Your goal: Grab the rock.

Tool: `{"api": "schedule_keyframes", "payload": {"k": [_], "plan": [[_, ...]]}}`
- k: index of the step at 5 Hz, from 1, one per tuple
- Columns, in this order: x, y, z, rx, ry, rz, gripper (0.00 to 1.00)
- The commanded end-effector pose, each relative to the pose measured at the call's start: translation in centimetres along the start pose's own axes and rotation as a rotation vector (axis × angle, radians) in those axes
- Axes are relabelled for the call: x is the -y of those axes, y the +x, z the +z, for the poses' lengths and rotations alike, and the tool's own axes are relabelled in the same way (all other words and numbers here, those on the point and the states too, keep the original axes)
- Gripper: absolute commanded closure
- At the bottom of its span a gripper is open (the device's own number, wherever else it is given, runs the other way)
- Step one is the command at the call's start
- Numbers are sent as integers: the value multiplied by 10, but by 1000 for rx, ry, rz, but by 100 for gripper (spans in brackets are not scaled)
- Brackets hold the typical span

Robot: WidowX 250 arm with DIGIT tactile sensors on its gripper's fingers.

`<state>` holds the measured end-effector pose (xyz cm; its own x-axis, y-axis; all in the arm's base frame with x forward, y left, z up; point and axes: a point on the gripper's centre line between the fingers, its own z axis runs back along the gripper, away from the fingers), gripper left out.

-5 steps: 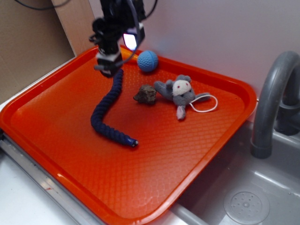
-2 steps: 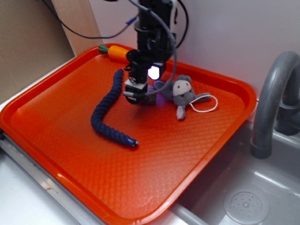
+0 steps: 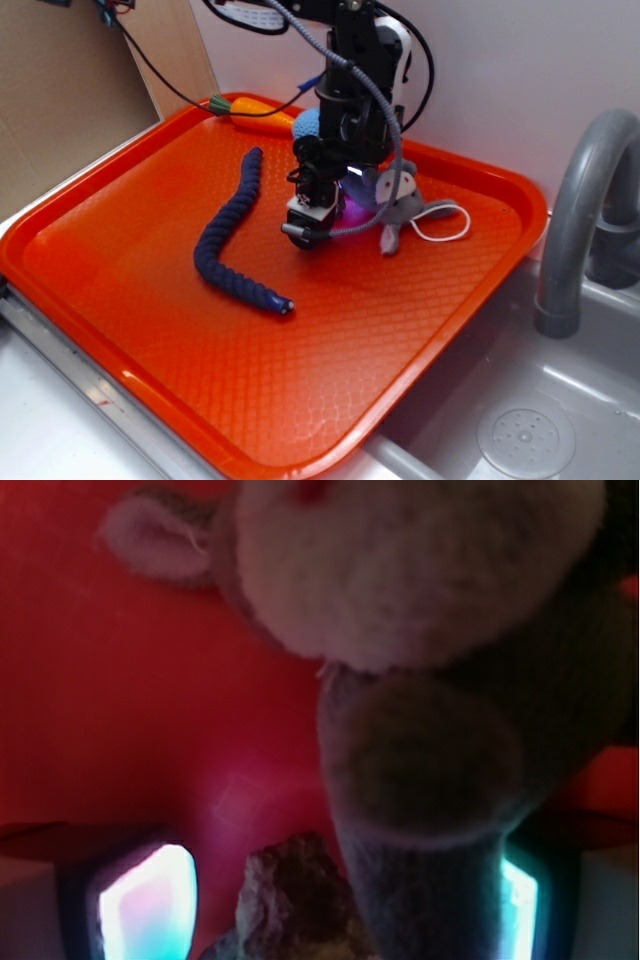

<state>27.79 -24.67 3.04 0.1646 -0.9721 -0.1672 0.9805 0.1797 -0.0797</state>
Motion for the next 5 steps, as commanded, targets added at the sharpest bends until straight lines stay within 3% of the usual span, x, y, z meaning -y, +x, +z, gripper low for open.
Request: {"api": "schedule_keyframes", "payload": {"k": [1, 3, 4, 5], "plan": [[26, -3, 6, -16, 16, 25, 100], [21, -33, 37, -23, 29, 172, 100], [21, -66, 80, 41, 78, 431, 100], [31, -120, 119, 124, 47, 677, 100]]}}
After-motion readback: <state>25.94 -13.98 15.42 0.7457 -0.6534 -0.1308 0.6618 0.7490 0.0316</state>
